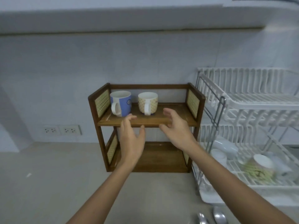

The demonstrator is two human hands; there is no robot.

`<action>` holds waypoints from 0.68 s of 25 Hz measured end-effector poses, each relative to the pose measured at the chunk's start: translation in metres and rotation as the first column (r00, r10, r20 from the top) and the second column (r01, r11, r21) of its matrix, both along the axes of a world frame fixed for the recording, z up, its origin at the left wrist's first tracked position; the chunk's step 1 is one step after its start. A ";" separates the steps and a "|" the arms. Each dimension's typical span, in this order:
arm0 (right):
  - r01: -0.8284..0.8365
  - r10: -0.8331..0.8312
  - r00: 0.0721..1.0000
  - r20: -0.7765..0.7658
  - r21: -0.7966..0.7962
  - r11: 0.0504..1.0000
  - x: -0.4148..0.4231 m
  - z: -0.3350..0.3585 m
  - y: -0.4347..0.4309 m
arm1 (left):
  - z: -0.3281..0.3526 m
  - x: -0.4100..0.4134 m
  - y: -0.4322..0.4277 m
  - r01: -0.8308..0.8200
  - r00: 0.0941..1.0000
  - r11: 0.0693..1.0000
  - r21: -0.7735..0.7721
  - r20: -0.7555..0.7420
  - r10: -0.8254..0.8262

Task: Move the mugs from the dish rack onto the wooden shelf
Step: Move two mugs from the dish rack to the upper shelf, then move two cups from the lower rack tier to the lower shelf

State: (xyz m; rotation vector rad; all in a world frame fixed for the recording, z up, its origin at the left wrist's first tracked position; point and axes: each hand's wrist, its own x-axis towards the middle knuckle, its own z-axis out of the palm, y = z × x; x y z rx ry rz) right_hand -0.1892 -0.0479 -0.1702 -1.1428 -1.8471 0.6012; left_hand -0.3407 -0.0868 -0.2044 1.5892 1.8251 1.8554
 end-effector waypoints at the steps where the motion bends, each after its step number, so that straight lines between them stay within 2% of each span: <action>1: -0.002 -0.003 0.999 0.044 0.100 0.995 0.017 -0.008 -0.024 | -0.011 0.020 -0.013 0.079 0.996 0.997 -0.013 -0.047 -0.079; 3: -0.008 -0.034 0.988 0.151 0.266 0.964 0.057 -0.023 -0.060 | -0.032 0.053 -0.032 0.208 0.964 0.977 -0.042 -0.158 -0.212; 4: -0.009 -0.056 0.976 0.209 0.299 0.954 0.081 -0.030 -0.073 | -0.042 0.069 -0.040 0.271 0.940 0.961 -0.053 -0.198 -0.276; 6: 0.006 -0.098 0.945 0.312 0.282 0.959 0.131 -0.040 -0.087 | -0.056 0.102 -0.052 0.412 0.871 0.910 -0.042 -0.277 -0.406; 9: 0.089 -0.168 0.889 0.425 0.201 0.976 0.204 -0.055 -0.087 | -0.071 0.151 -0.057 0.601 0.706 0.799 -0.019 -0.456 -0.541; 11: 0.158 -0.209 0.808 0.551 0.139 0.978 0.246 -0.066 -0.077 | -0.077 0.180 -0.047 0.658 0.595 0.750 -0.059 -0.569 -0.567; 13: 0.197 -0.192 0.641 0.743 0.082 0.977 0.278 -0.076 -0.059 | -0.079 0.206 -0.026 0.608 0.490 0.784 -0.125 -0.718 -0.494; 14: 0.206 -0.165 0.517 0.840 0.065 0.976 0.290 -0.082 -0.049 | -0.080 0.219 -0.014 0.521 0.409 0.840 -0.151 -0.820 -0.401; 15: 0.202 -0.139 0.369 0.919 0.067 0.977 0.300 -0.088 -0.039 | -0.083 0.231 -0.003 0.396 0.262 0.902 -0.173 -0.920 -0.292; 16: 0.170 -0.117 0.204 0.972 0.083 0.982 0.309 -0.092 -0.029 | -0.085 0.242 0.008 0.243 0.032 0.950 -0.195 -0.977 -0.209; 17: 0.111 -0.103 0.046 0.994 0.097 0.989 0.313 -0.097 -0.020 | -0.089 0.252 0.018 0.102 -0.238 0.969 -0.225 -0.951 -0.196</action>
